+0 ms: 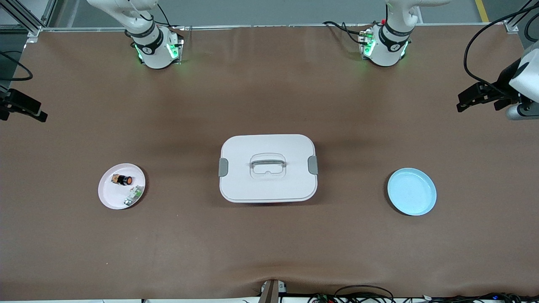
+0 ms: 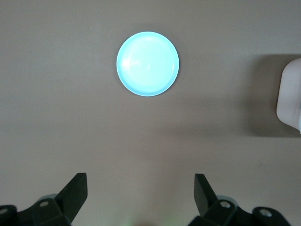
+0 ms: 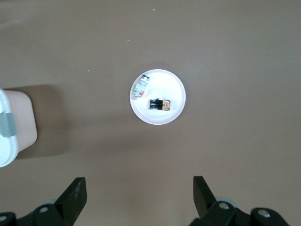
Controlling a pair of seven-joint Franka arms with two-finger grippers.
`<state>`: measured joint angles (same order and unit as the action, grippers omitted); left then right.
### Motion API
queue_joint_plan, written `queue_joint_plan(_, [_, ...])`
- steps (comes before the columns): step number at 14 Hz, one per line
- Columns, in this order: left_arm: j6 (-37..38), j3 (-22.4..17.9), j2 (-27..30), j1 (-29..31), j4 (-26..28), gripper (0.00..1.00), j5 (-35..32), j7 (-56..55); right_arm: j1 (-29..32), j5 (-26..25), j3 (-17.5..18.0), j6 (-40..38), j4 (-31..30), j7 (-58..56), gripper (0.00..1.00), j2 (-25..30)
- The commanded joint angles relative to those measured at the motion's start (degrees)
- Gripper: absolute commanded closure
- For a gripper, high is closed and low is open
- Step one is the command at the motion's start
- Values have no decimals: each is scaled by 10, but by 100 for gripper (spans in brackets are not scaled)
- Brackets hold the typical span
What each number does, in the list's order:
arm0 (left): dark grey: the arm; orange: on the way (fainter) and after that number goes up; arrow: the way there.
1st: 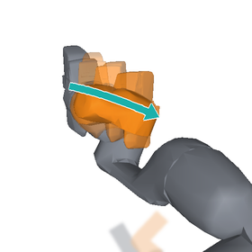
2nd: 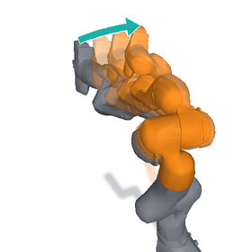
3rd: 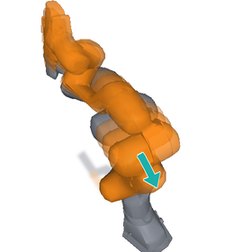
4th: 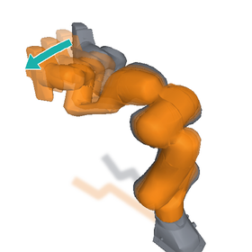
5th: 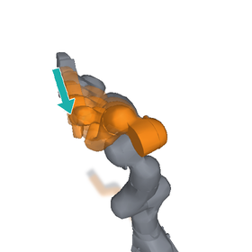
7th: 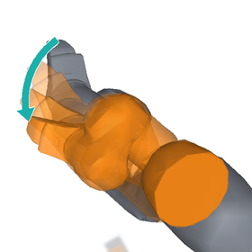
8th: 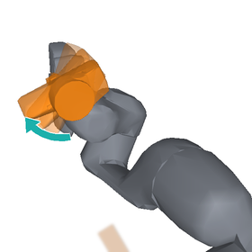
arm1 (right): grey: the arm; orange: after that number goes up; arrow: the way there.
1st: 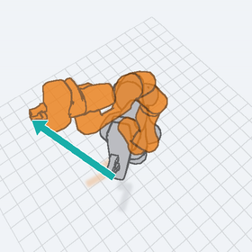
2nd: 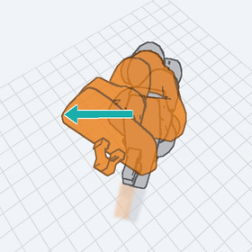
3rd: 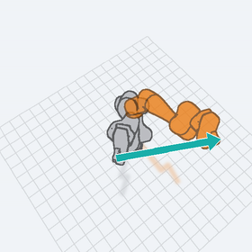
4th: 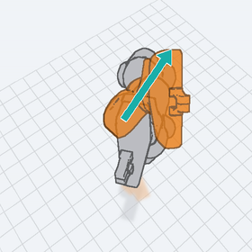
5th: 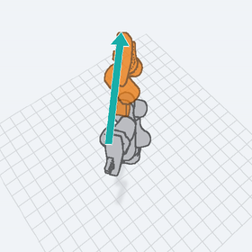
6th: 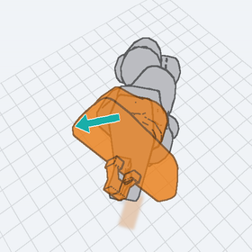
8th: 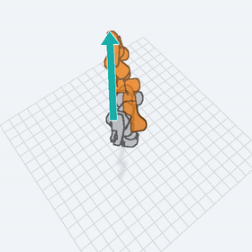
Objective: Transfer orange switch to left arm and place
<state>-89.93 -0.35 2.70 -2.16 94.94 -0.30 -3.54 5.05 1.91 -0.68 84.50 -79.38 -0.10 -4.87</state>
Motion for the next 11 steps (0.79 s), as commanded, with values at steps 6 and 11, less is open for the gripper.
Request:
queue_joint_plan(6, [12,0,-6,4,-17,0,0,13,-14,-136,8,49,-10,2,0,-24])
queue_joint_plan(11, [12,0,-7,4,-17,0,0,13,-35,-190,7,60,-8,12,0,-54])
